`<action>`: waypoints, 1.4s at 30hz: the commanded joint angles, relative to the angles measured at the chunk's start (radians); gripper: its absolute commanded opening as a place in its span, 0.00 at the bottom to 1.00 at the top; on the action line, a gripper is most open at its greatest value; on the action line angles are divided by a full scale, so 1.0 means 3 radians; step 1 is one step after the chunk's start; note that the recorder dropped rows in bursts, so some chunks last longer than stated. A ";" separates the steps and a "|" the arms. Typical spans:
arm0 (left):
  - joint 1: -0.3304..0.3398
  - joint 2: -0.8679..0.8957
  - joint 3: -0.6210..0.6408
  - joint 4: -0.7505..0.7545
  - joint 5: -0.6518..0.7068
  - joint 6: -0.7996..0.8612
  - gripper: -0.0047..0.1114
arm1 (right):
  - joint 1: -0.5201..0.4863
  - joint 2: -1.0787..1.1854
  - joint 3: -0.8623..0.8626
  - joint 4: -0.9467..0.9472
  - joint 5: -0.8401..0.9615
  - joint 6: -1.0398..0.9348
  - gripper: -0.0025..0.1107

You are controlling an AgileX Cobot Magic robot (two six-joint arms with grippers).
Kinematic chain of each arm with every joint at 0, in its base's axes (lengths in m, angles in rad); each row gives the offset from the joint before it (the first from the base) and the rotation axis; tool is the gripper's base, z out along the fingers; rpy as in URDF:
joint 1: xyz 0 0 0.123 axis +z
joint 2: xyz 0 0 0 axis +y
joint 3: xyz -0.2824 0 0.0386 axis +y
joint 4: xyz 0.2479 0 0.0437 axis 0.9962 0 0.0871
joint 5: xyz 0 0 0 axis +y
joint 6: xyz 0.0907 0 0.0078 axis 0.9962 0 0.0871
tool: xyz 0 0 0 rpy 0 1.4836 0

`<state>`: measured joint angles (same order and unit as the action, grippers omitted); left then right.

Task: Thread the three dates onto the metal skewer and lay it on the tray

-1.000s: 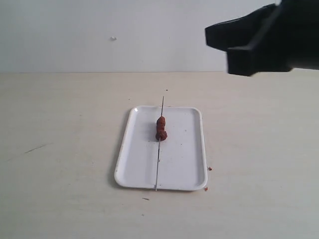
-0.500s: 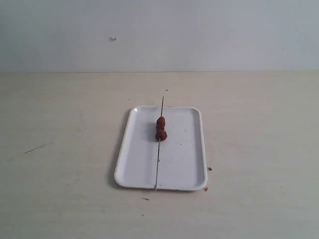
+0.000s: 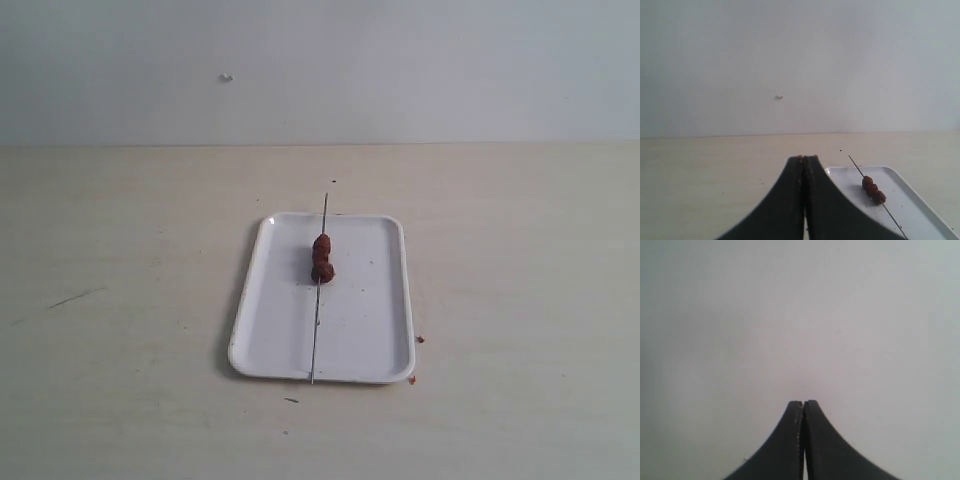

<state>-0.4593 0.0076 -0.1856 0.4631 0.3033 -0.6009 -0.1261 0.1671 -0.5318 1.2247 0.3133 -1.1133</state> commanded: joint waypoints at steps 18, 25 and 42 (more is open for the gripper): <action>0.0008 -0.0018 0.0006 -0.0017 0.0032 -0.0016 0.04 | -0.0317 -0.0401 0.1475 -0.3984 -0.0212 0.4152 0.02; 0.0008 -0.0018 0.0006 -0.0011 0.0033 -0.0016 0.04 | -0.0317 -0.0522 0.1766 -0.4050 -0.0233 0.4152 0.02; 0.0008 -0.0018 0.0006 -0.0011 0.0033 -0.0016 0.04 | -0.0317 -0.0545 0.1773 -0.4082 -0.0202 0.4152 0.02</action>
<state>-0.4593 0.0076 -0.1856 0.4631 0.3132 -0.6009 -0.2151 0.0090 -0.0044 0.0089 0.2581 0.1279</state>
